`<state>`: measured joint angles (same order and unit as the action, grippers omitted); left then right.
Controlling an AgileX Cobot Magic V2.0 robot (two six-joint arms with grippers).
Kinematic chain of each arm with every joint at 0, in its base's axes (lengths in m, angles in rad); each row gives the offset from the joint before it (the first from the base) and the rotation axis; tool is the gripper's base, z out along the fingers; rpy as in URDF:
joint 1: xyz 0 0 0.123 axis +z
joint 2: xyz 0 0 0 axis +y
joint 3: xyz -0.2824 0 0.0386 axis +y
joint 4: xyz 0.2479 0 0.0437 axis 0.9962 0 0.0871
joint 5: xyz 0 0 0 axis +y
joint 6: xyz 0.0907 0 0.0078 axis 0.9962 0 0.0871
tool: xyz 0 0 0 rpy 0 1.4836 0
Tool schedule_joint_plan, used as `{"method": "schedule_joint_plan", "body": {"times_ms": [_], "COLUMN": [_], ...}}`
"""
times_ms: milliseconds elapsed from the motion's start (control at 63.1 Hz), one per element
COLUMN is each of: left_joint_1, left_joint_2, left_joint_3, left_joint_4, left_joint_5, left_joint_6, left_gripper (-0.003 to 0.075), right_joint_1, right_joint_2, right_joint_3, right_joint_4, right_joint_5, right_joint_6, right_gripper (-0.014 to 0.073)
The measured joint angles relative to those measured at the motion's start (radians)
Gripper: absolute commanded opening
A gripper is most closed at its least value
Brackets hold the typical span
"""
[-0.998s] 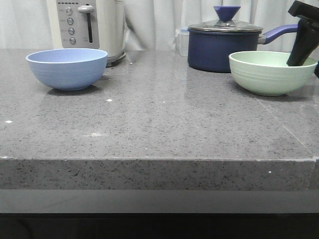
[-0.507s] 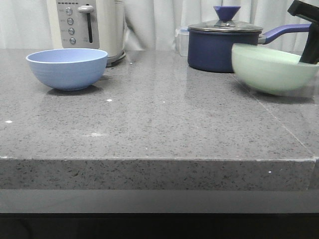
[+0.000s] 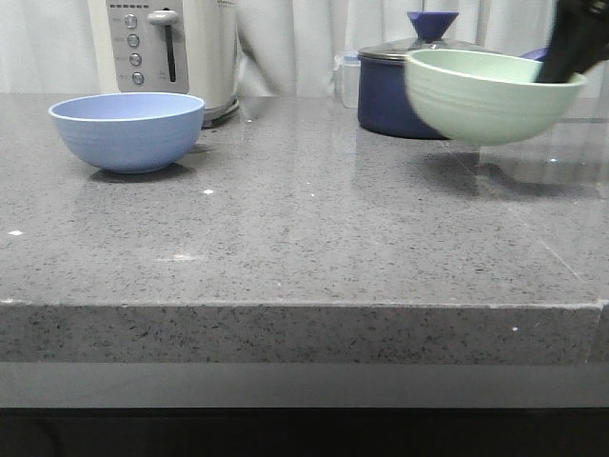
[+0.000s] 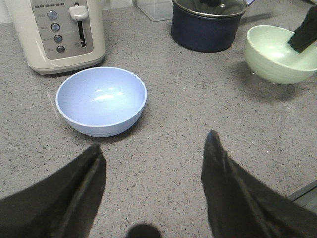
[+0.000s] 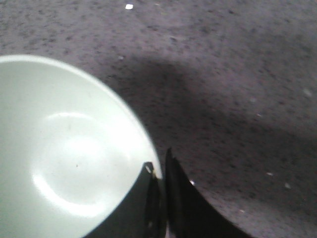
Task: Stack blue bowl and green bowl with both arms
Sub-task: 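Drag the green bowl with the right gripper toward the blue bowl, then release the green bowl and lift the right gripper away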
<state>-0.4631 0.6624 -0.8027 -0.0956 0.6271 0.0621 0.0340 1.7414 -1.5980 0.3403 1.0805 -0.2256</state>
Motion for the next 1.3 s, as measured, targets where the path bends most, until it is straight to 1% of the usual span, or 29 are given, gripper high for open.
{"method": "schedule_joint_plan", "body": {"times_ms": [95,238,364,586,713,808,934,1077,1125,1299], "left_joint_1": [0.0,0.0,0.0,0.0,0.0,0.0,0.0,0.0,0.0,0.0], "left_joint_2": [0.0,0.0,0.0,0.0,0.0,0.0,0.0,0.0,0.0,0.0], "left_joint_3": [0.0,0.0,0.0,0.0,0.0,0.0,0.0,0.0,0.0,0.0], "left_joint_4": [0.0,0.0,0.0,0.0,0.0,0.0,0.0,0.0,0.0,0.0], "left_joint_5": [0.0,0.0,0.0,0.0,0.0,0.0,0.0,0.0,0.0,0.0], "left_joint_6": [0.0,0.0,0.0,0.0,0.0,0.0,0.0,0.0,0.0,0.0], "left_gripper": [0.0418,0.0418,0.0418,0.0418,0.0418,0.0418,0.0418,0.0418,0.0418,0.0418], "right_joint_1": [0.103,0.196,0.236,0.255,0.255,0.255,0.255,0.255,0.255,0.255], "right_joint_2": [0.007,0.046,0.087,0.132,0.137,0.137,0.137,0.137,0.137,0.121], "right_joint_3": [-0.021,-0.057,-0.072,-0.072,-0.072,-0.072,-0.072,-0.073,-0.073,-0.088], "right_joint_4": [-0.046,-0.055,-0.06,-0.064,-0.068,-0.068,-0.068,-0.068,-0.068,-0.068], "right_joint_5": [-0.004,-0.019,-0.031,-0.05,-0.066,-0.068,-0.07,-0.078,-0.081,-0.075], "right_joint_6": [0.042,0.091,0.112,0.128,0.129,0.129,0.129,0.129,0.129,0.132], "right_gripper": [-0.0055,-0.0055,-0.0055,-0.0042,0.0011,0.0078,0.0196,0.0286,0.0298,0.0293]}}
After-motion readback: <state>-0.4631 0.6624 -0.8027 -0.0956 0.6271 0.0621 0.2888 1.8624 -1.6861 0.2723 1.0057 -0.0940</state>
